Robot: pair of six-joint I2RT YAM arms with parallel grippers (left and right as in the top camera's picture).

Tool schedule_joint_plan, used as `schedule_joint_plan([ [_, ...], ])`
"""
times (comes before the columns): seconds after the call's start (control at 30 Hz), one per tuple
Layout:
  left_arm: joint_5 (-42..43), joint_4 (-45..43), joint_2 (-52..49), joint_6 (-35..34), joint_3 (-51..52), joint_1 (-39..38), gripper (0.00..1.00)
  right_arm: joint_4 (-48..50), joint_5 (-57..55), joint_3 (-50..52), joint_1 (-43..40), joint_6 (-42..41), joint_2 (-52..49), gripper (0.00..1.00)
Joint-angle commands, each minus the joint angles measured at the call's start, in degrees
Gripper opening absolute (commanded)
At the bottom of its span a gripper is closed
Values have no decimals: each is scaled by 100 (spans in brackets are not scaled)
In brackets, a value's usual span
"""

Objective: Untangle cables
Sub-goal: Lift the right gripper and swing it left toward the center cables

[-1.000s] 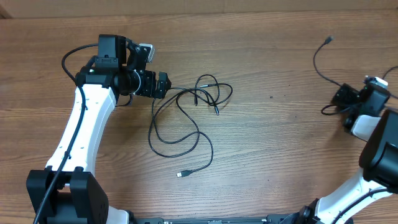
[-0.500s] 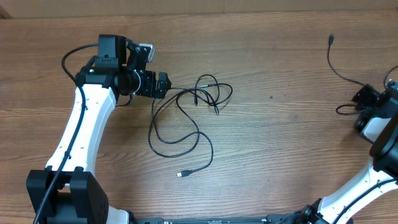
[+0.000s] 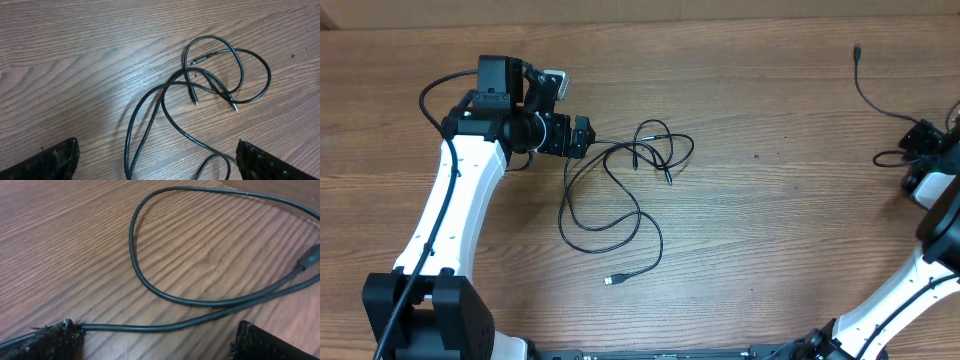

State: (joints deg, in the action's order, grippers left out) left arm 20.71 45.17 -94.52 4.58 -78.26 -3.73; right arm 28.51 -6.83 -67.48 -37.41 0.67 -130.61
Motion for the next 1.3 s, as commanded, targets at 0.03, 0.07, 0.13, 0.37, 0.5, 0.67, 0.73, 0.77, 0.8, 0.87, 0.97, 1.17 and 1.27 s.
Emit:
schedule_joint_plan([
  [0.03, -37, -2, 13, -33, -125, -4, 100, -330, 201, -31, -31, 22, -520, 100],
  [0.07, -37, -2, 13, -33, -125, -4, 100, -330, 201, -94, -33, 22, -520, 100],
  [0.13, -37, -4, 13, -33, -125, -4, 100, -332, 203, -199, -31, 22, -520, 100],
  [0.37, -37, -2, 13, -33, -125, -4, 100, -531, 396, -356, -9, 22, -317, 100],
  [0.5, -37, -2, 13, -33, -125, -4, 100, -796, 448, -356, 31, 20, 306, 100],
  [0.67, -37, -2, 13, -33, -125, -4, 100, -1224, 1102, -356, 195, 22, 1311, 100],
  [0.73, -37, -4, 13, -33, -125, -4, 100, -1429, 1499, -356, 306, 22, 1696, 100],
  [0.77, -37, -4, 13, -33, -125, -4, 100, -1567, 1687, -356, 376, 20, 1882, 100],
  [0.8, -37, -2, 13, -33, -125, -4, 100, -1738, 1858, -358, 466, 20, 2083, 100],
  [0.87, -37, -4, 13, -33, -125, -4, 100, -2057, 2085, -358, 654, 20, 2387, 100],
  [0.97, -37, -2, 13, -33, -125, -4, 100, -2586, 2483, -356, 1054, 20, 2734, 100],
  [1.17, -37, -4, 13, -33, -125, -4, 100, -3528, 4459, -356, 1836, 17, 2881, 100],
  [1.27, -37, -2, 13, -33, -125, -4, 100, -3906, 5532, -352, 2175, 20, 2881, 100],
])
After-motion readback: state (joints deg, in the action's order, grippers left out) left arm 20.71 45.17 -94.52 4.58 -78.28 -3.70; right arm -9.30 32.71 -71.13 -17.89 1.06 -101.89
